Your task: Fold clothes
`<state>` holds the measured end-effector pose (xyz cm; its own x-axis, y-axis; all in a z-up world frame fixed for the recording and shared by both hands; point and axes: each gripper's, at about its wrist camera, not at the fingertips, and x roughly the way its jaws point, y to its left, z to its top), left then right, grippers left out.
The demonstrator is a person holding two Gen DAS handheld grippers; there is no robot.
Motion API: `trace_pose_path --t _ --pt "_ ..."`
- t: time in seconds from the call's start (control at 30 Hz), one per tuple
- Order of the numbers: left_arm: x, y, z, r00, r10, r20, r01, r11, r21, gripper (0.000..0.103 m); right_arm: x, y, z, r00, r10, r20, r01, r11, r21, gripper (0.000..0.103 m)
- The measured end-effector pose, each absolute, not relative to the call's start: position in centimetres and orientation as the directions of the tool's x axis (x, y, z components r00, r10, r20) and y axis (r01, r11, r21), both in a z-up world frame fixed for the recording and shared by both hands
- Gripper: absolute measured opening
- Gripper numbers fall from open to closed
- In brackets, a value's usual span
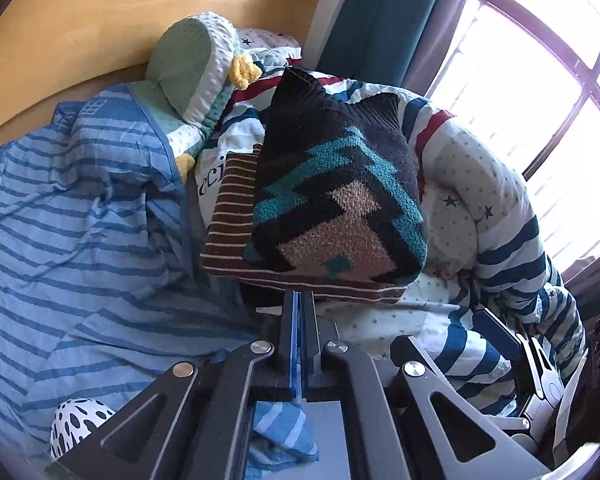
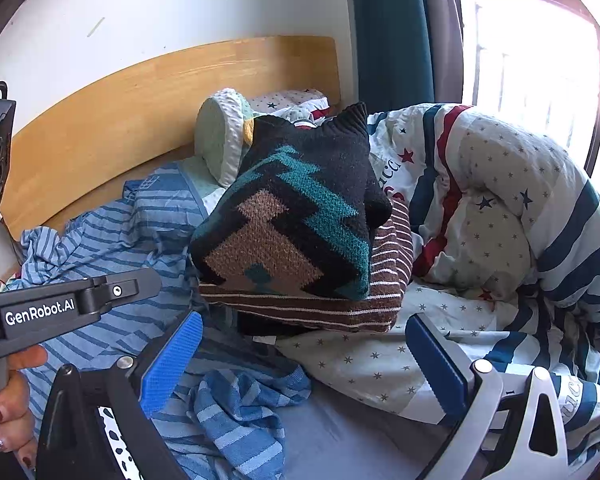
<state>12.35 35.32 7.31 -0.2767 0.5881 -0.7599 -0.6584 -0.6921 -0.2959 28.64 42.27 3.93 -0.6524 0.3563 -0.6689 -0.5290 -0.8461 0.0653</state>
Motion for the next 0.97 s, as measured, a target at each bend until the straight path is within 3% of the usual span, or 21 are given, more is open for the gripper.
trace_pose_path --t 0.1,0.17,0.23,0.5,0.97 --pt "12.4 35.4 7.4 -0.305 0.595 -0.744 -0.670 -0.689 -0.276 0.001 28.6 42.3 3.8 -0.653 0.356 -0.669 -0.530 -0.845 0.068 0.103" --pt "11.9 35.2 7.3 -0.326 0.578 -0.748 -0.642 -0.716 -0.273 0.017 28.5 42.2 3.8 -0.653 0.357 -0.668 -0.529 -0.846 0.065 0.103" --pt "11.5 35.0 7.3 -0.346 0.559 -0.753 -0.612 -0.743 -0.270 0.101 28.4 42.0 3.8 -0.654 0.360 -0.665 -0.526 -0.849 0.057 0.103" --pt "10.7 34.0 7.3 -0.321 0.585 -0.744 -0.599 -0.735 -0.319 0.103 28.1 41.8 3.9 -0.658 0.355 -0.664 -0.521 -0.852 0.060 0.103" --pt "12.4 35.0 7.7 -0.292 0.595 -0.749 -0.658 -0.693 -0.294 0.103 28.6 41.1 4.1 -0.654 0.364 -0.664 -0.518 -0.855 0.041 0.103"
